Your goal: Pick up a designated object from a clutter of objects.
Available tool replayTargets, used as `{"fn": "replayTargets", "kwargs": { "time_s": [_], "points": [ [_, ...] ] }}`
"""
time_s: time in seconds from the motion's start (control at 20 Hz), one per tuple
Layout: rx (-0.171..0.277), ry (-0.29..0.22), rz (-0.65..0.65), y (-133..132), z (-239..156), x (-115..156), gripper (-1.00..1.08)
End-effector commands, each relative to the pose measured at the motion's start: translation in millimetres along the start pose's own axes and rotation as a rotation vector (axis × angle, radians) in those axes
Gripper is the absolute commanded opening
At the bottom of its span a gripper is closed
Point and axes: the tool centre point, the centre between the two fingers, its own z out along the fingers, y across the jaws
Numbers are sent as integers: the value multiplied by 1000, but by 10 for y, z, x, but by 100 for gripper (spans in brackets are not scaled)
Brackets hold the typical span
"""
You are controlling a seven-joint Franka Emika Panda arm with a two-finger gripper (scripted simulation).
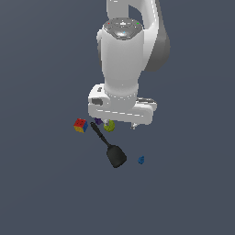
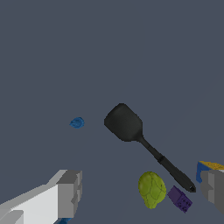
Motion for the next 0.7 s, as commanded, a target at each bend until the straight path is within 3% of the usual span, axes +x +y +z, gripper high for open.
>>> {"fn": "replayTargets", "kwargs": {
  "time_s": [0.0, 0.65],
  "points": [
    [1, -7, 29, -169, 219, 71, 100],
    [-4, -33, 163, -939, 1312, 214, 100]
  ]
}}
